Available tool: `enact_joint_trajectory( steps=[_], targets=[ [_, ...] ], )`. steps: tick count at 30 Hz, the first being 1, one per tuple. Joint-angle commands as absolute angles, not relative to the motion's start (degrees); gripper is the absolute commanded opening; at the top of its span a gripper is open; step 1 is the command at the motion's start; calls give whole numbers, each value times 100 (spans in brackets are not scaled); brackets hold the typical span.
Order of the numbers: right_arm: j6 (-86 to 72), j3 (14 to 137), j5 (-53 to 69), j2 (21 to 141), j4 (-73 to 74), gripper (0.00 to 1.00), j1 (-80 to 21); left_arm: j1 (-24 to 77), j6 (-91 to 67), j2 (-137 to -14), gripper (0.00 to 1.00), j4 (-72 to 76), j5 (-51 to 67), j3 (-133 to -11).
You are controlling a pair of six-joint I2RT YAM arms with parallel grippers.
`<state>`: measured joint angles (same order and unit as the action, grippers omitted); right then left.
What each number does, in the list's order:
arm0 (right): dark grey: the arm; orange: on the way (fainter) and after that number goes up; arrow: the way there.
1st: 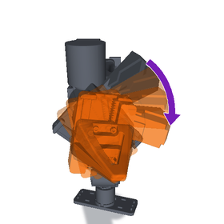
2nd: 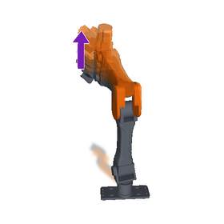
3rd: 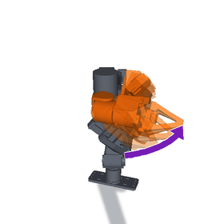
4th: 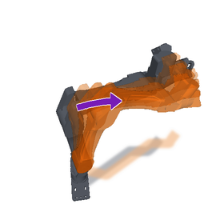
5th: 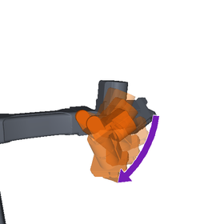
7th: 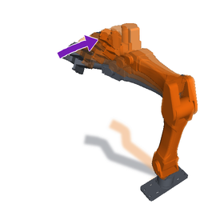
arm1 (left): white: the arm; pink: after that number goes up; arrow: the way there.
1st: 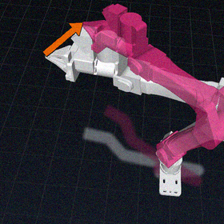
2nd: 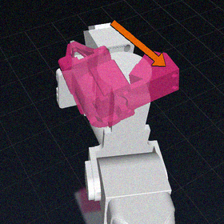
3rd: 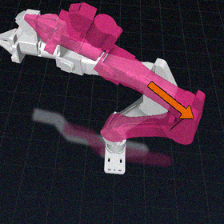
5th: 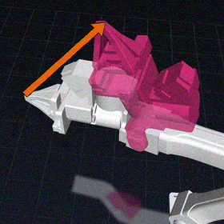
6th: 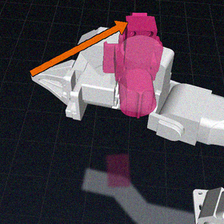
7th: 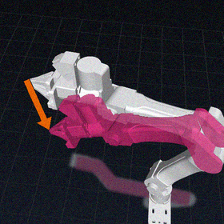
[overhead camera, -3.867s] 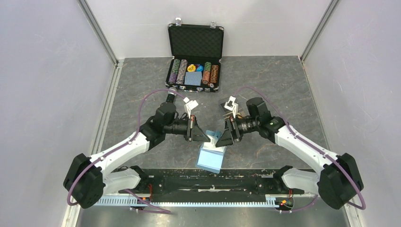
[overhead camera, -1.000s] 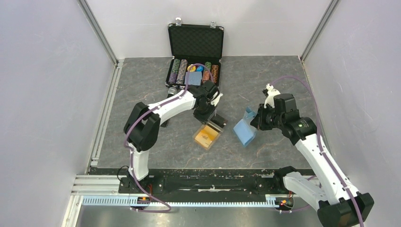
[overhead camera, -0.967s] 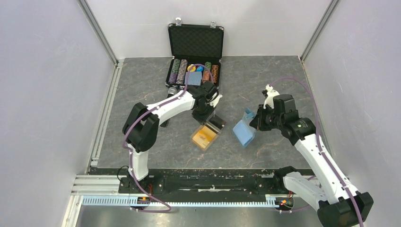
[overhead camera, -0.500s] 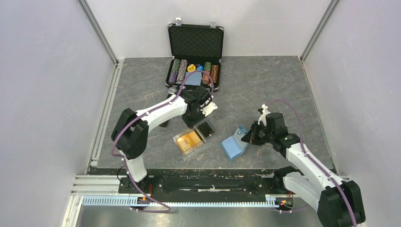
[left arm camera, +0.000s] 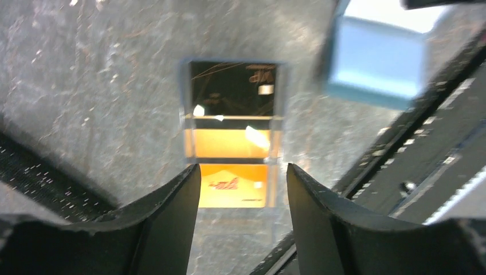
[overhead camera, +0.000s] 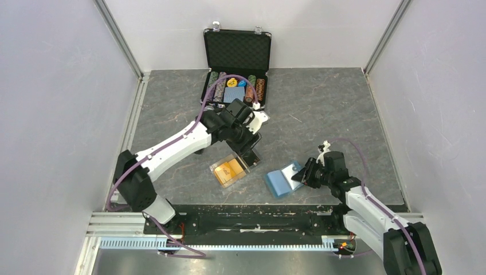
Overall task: Put the credit cards into the card holder
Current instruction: Place the card holder at the center of the board.
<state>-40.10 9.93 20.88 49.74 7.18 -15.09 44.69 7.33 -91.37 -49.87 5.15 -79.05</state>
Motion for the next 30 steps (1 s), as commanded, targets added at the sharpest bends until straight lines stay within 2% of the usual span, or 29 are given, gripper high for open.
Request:
enact_joint_trajectory(
  steps=[1,8,11,16,20,22,25,28,30],
  targets=[
    [-3690,1173,1836,4981,1156,39,-1477,4945,-317,-8680,64,-4272,1009,-7760],
    [-3043,1830,1335,4470,2177,74,-1477,5653,-971,-8902,64,-3777,1181,-7764],
    [-2824,2056,1313,4292,2514,83,-1476,5877,-1091,-9172,64,-3710,1185,-7829],
    [-2353,2608,1407,4217,3054,86,-1476,6113,-1362,-9506,63,-3455,1246,-7849],
    [-1872,3248,1458,4259,3462,84,-1476,6204,-1687,-9738,62,-3204,1343,-7787],
    [-1651,3525,1673,4319,3551,81,-1477,6226,-1888,-9844,60,-3006,1364,-7709],
    [-1486,3739,2247,4405,3467,57,-1477,6231,-2283,-10018,51,-2661,1388,-7584],
    [-1583,3492,2873,4505,3103,29,-1485,6231,-2657,-10254,41,-2463,1347,-7533],
    [-1683,3215,3151,4604,2874,16,-1485,6230,-2855,-10427,32,-2452,1297,-7545]
  ],
)
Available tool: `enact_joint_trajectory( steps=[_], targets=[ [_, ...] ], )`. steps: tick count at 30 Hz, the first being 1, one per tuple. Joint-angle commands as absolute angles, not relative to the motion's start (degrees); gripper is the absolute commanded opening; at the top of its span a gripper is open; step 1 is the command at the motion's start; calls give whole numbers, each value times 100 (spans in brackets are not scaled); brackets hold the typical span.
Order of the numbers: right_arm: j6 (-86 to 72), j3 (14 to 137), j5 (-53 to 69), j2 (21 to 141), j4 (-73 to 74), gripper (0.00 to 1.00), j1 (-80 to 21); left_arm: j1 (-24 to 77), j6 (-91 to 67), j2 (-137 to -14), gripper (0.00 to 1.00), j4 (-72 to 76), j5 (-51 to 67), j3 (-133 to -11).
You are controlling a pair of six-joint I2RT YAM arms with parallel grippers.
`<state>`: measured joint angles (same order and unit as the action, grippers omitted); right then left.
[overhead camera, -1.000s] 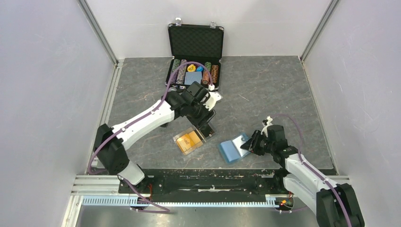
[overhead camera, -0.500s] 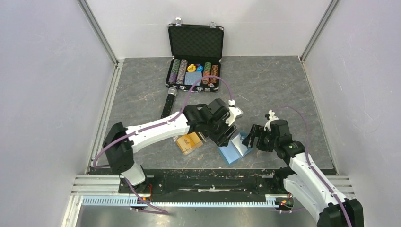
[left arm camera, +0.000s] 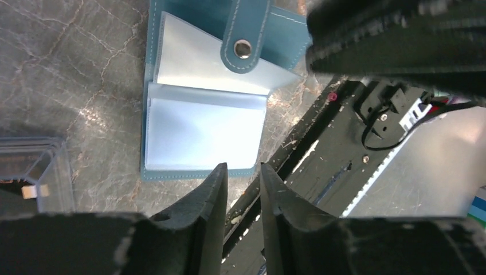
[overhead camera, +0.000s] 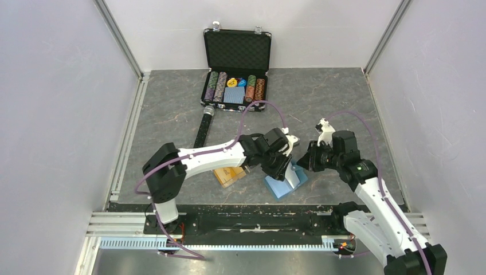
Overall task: Put the credit cards into the card holder
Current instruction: Place the card holder at the center of the board.
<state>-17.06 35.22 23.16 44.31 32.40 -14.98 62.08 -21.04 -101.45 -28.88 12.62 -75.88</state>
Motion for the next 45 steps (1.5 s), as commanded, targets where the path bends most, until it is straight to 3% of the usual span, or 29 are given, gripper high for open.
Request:
enact_joint_trajectory(
  steps=[1,4,7,13,21,28,45],
  targets=[
    [-1731,3064,3260,4645,2750,9,-1490,6231,-2937,-10525,28,-2482,1270,-7566],
    [-1816,2570,3690,4822,2322,1,-1498,6231,-3147,-10747,16,-2525,1176,-7549],
    [-1834,2271,3802,5003,2049,0,-1527,6231,-3236,-10922,9,-2603,1167,-7517],
    [-1601,2202,2616,5577,1921,0,-1529,6296,-3177,-11291,3,-2771,1254,-7494],
    [-1292,1911,1358,6650,1566,0,-1529,6404,-2645,-11854,2,-3519,1003,-7922],
    [-1686,1817,1295,6421,2259,0,-1528,6391,-2322,-12055,2,-4063,392,-8243],
    [-3480,788,3050,5398,2102,0,-1529,6098,-1847,-12595,2,-4805,-270,-9117]
  ],
)
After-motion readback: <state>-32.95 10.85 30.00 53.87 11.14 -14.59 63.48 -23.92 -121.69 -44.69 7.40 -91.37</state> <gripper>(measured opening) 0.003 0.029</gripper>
